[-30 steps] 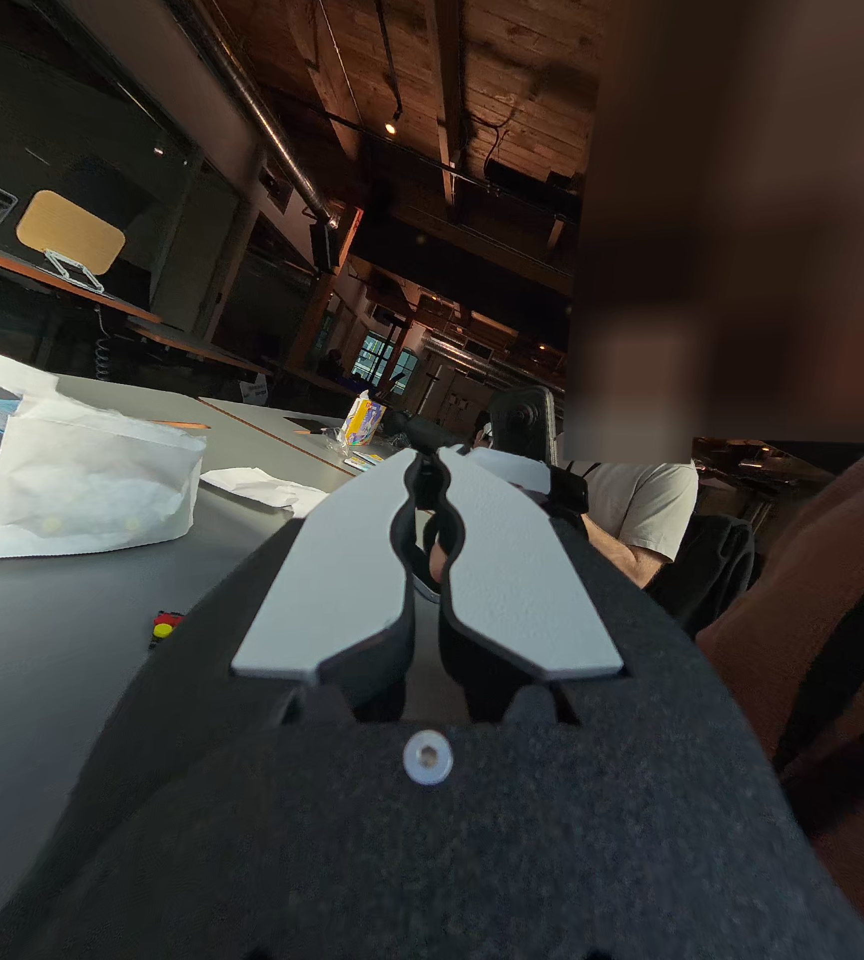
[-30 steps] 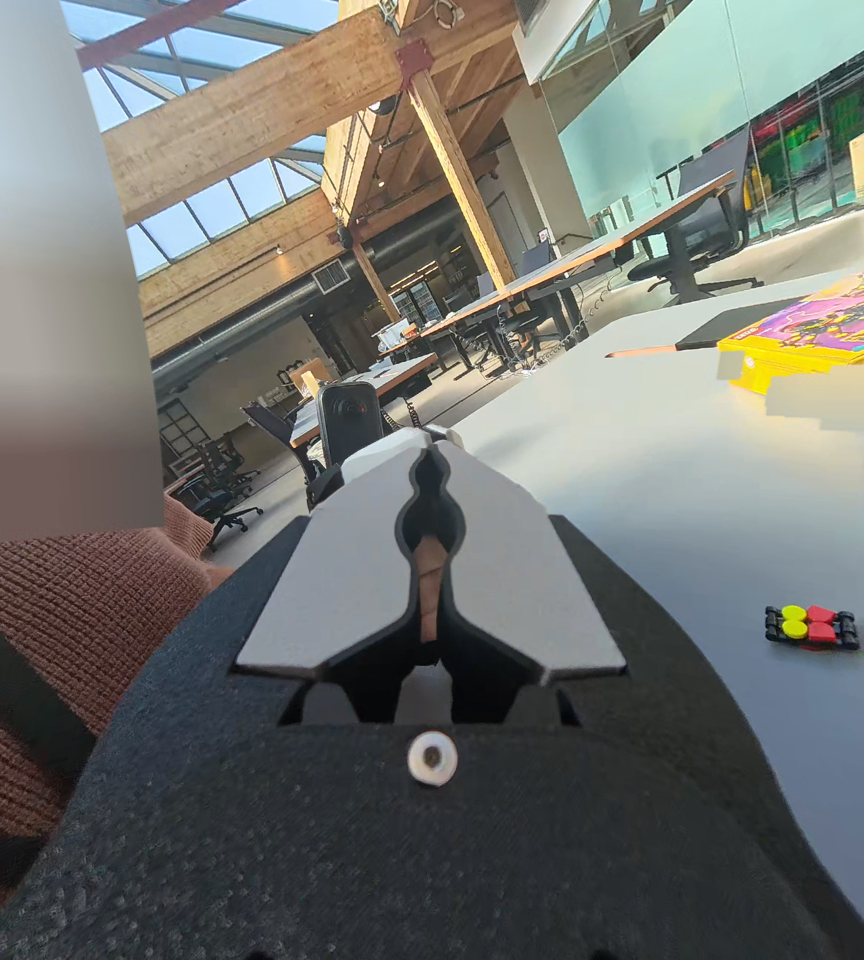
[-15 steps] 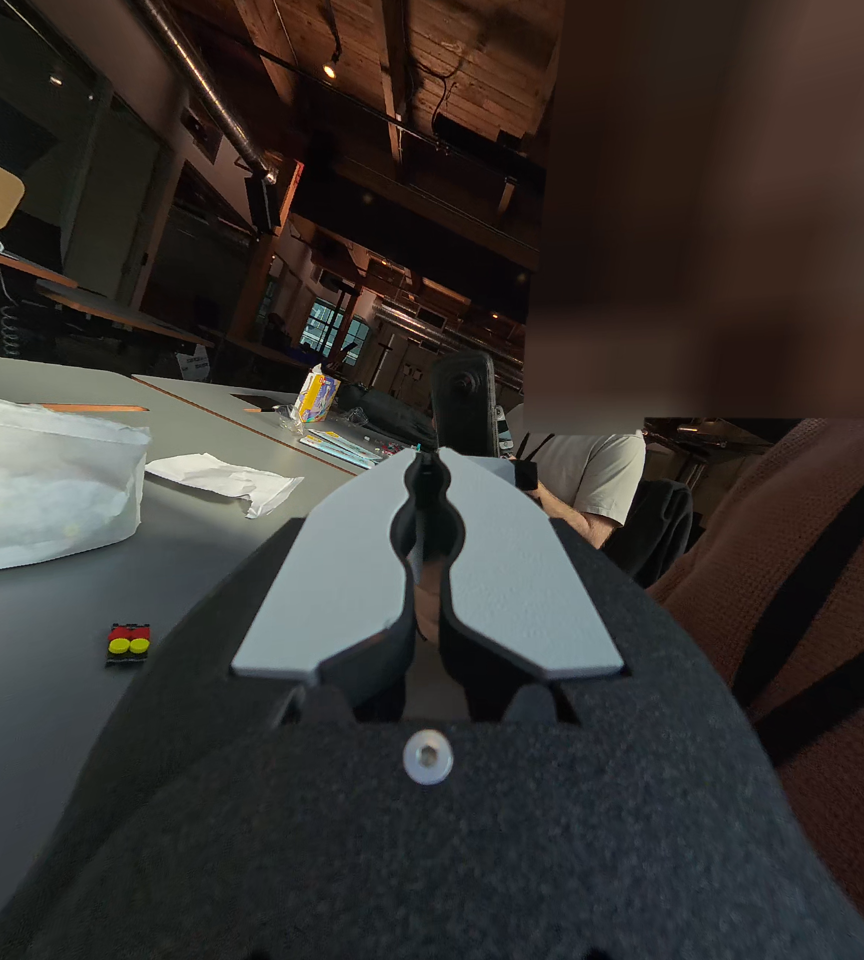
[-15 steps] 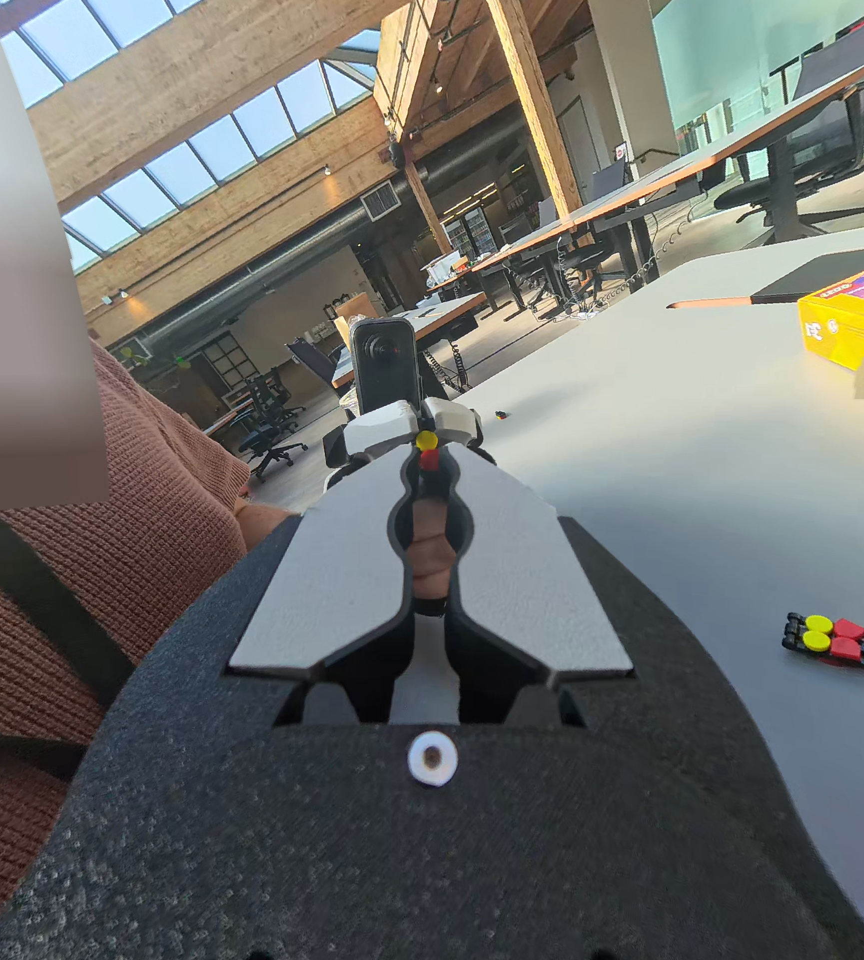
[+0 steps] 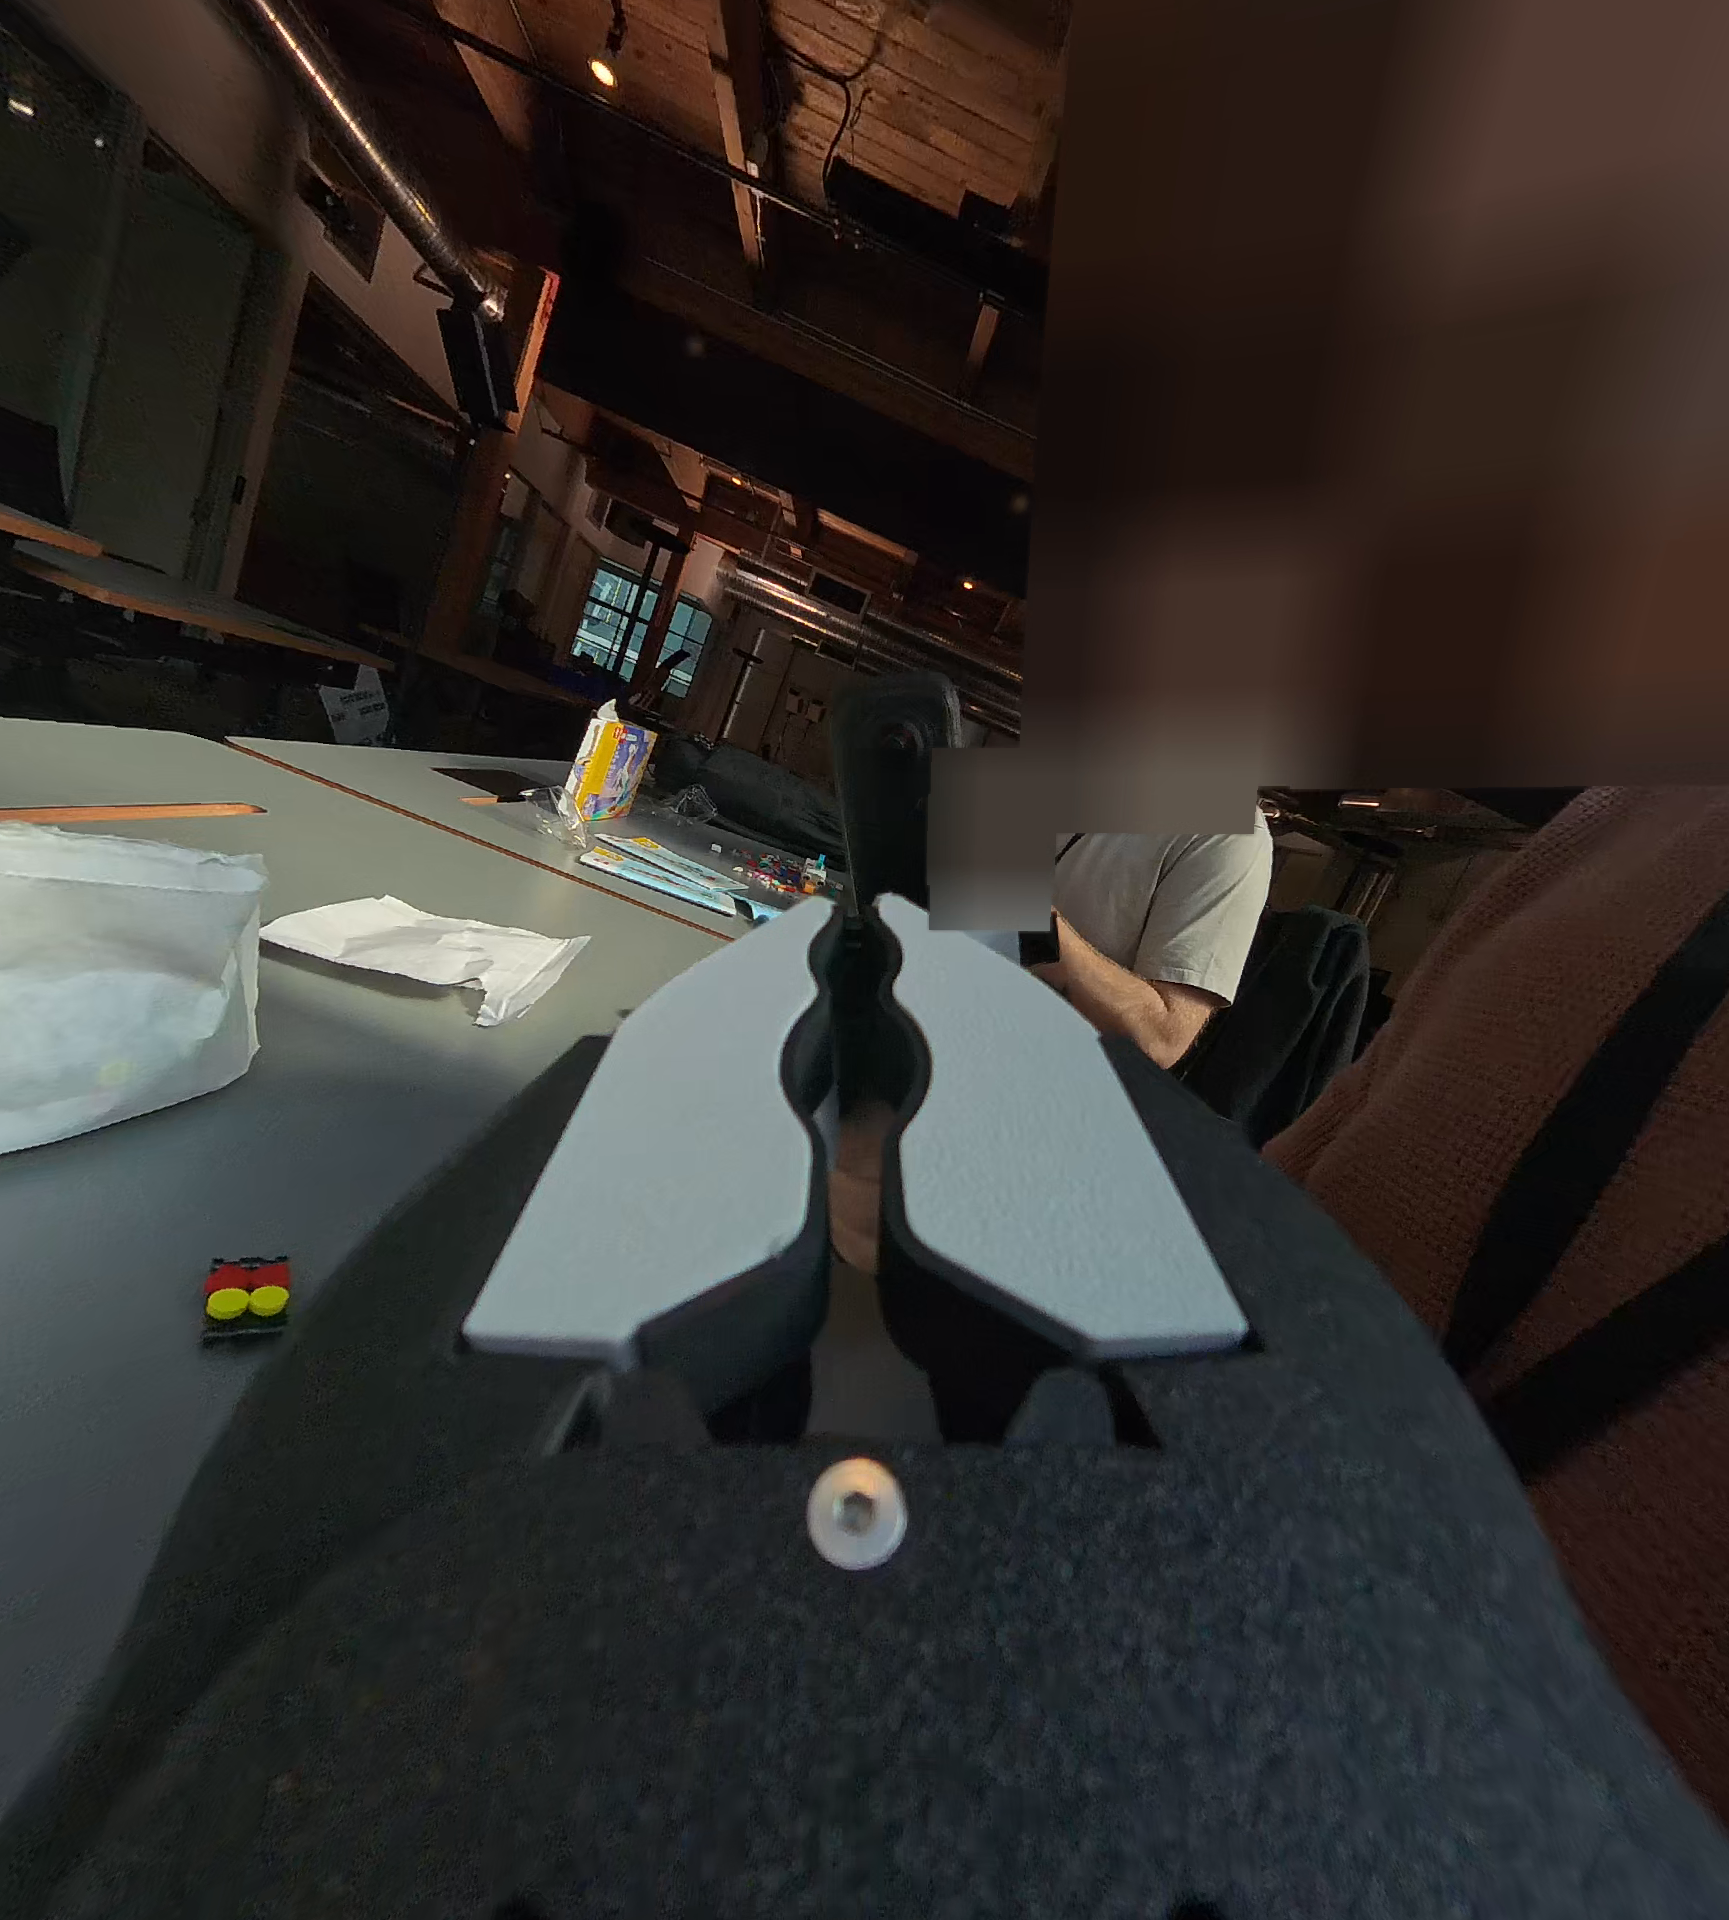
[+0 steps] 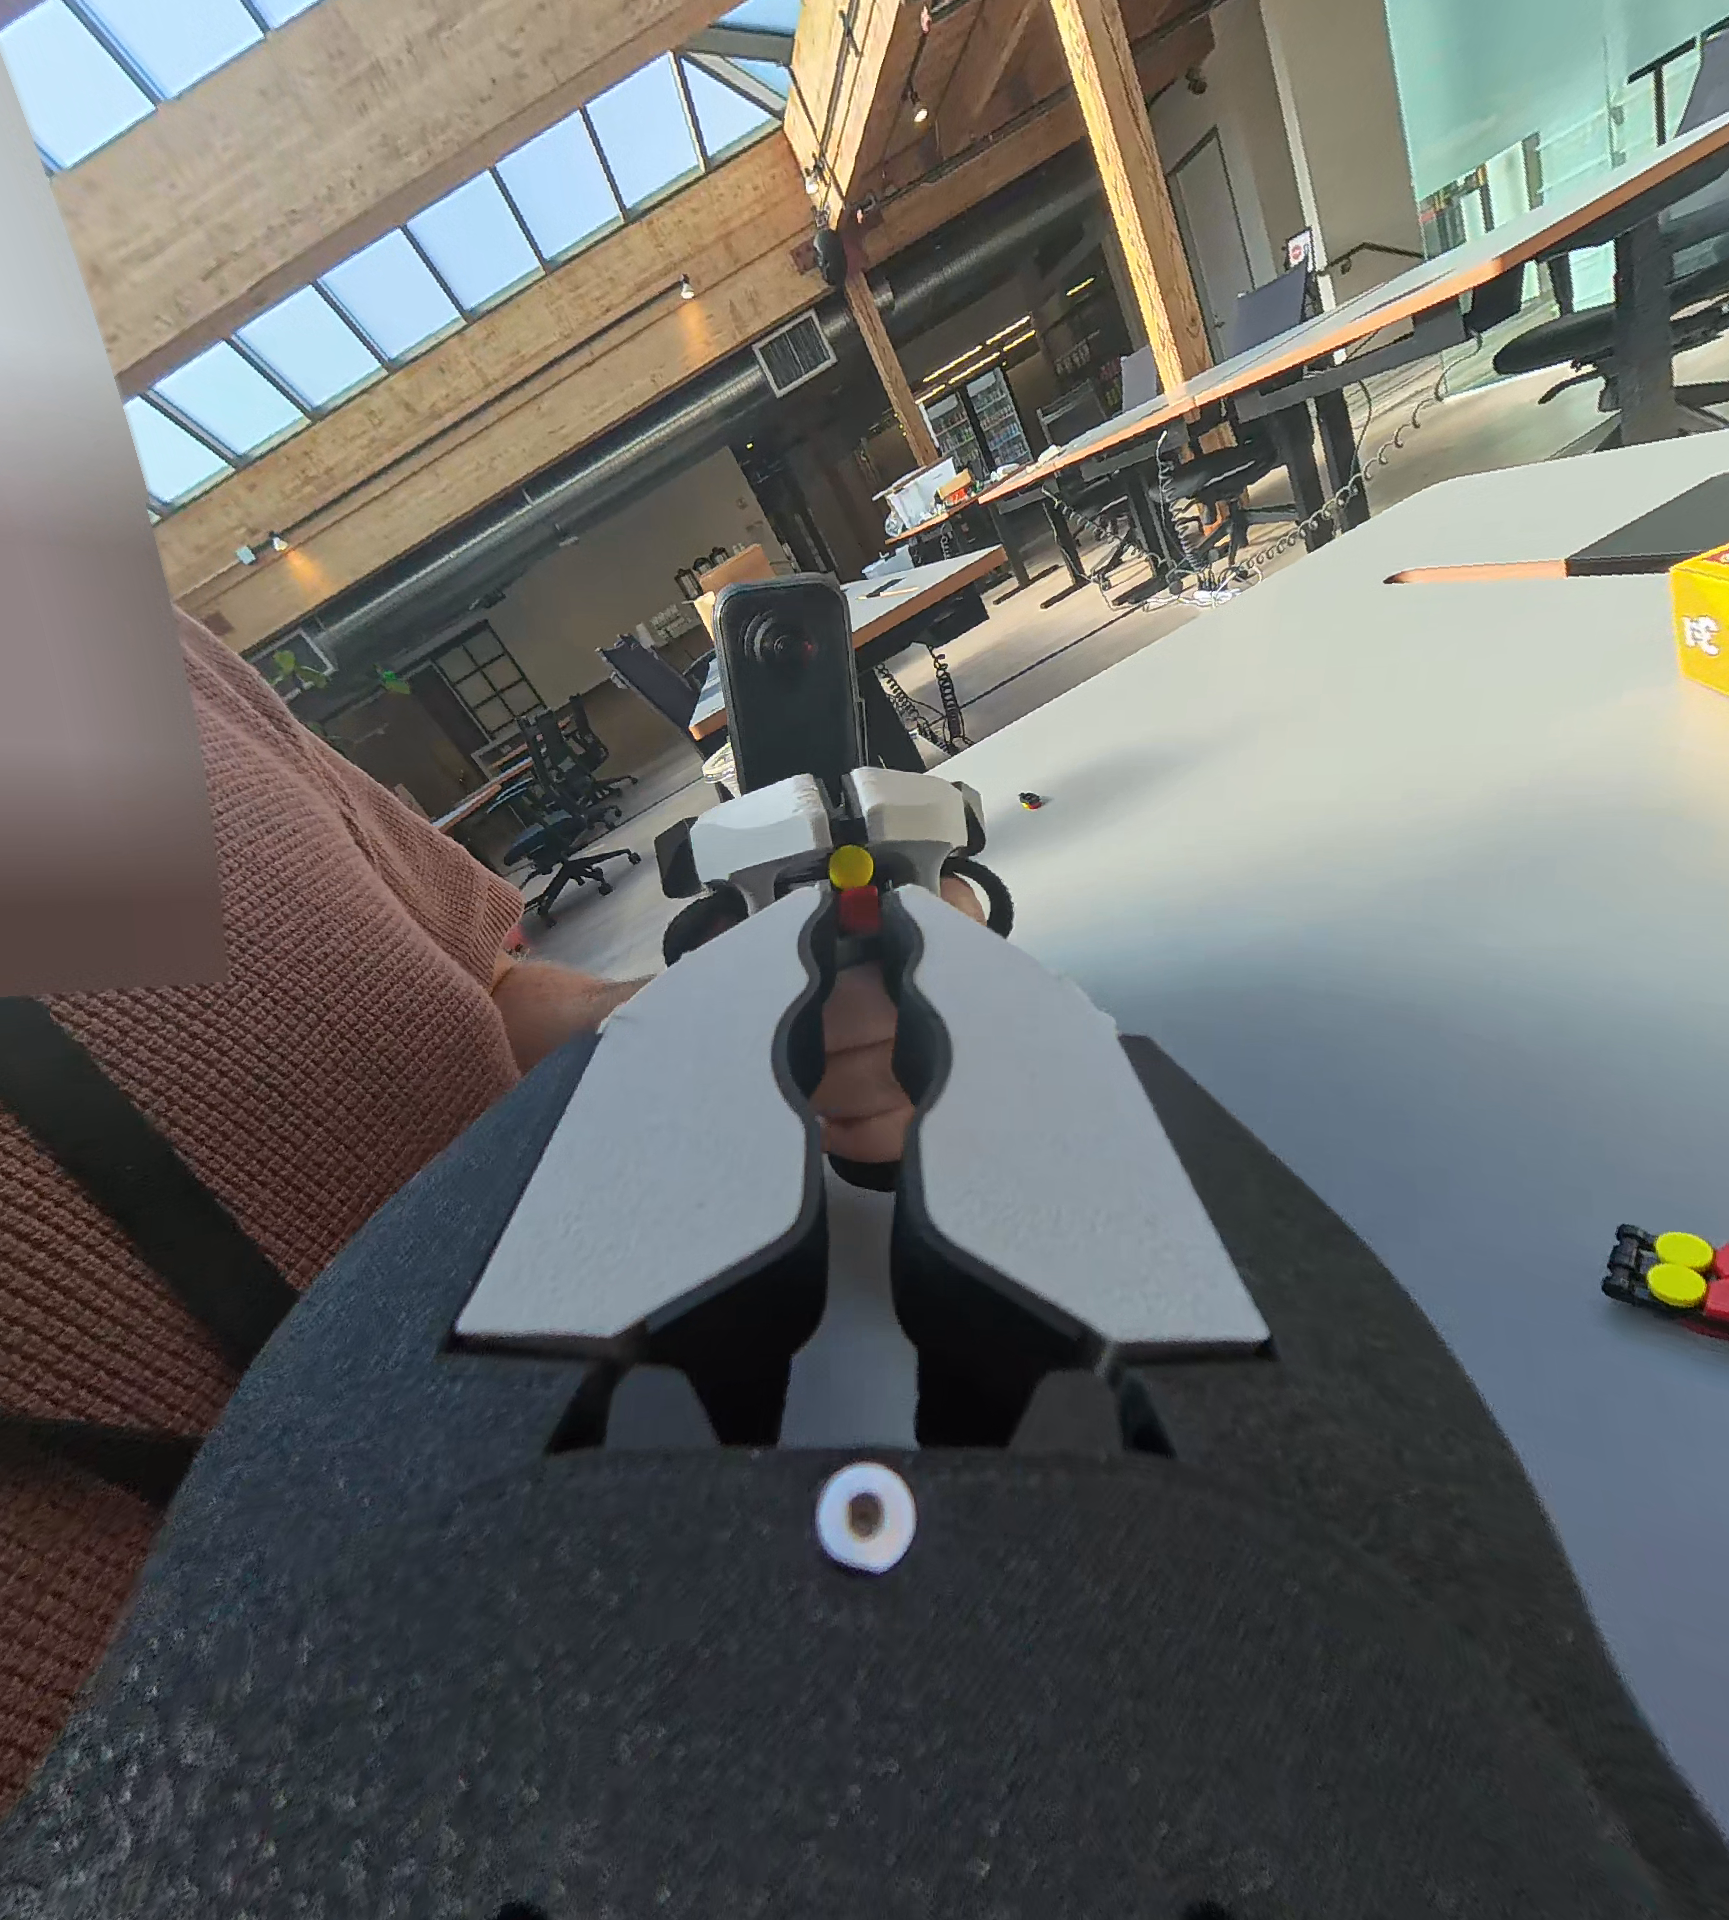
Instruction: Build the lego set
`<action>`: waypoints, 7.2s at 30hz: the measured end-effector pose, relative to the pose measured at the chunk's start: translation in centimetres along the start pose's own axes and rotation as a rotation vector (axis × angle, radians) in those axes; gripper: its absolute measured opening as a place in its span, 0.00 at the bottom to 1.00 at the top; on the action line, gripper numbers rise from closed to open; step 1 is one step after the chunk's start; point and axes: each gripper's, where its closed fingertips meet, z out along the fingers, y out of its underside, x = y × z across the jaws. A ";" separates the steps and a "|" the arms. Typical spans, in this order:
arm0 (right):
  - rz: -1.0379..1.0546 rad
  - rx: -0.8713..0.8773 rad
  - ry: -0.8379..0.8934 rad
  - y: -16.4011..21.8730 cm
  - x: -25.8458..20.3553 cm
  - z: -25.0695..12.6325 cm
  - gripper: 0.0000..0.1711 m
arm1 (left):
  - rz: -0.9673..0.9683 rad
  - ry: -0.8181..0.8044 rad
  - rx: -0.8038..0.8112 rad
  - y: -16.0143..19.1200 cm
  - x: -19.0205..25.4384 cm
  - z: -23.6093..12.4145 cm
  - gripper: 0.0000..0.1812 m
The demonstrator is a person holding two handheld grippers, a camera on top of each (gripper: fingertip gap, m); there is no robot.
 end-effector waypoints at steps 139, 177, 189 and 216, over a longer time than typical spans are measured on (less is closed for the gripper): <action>-1.327 -0.894 0.428 5.3 3.4 -9.1 0.06 | 0.177 0.319 -0.650 9.3 -0.7 2.3 0.04; -0.865 -0.802 0.183 6.1 4.0 -9.3 0.05 | 0.562 0.290 -0.733 9.6 -0.9 2.6 0.03; -1.177 -1.092 0.186 11.3 7.1 -9.8 0.05 | 0.665 0.265 -1.036 15.8 -3.8 -0.3 0.03; -1.282 -1.221 0.060 10.9 8.0 -9.2 0.05 | 0.698 0.027 -0.974 14.3 -6.5 0.1 0.02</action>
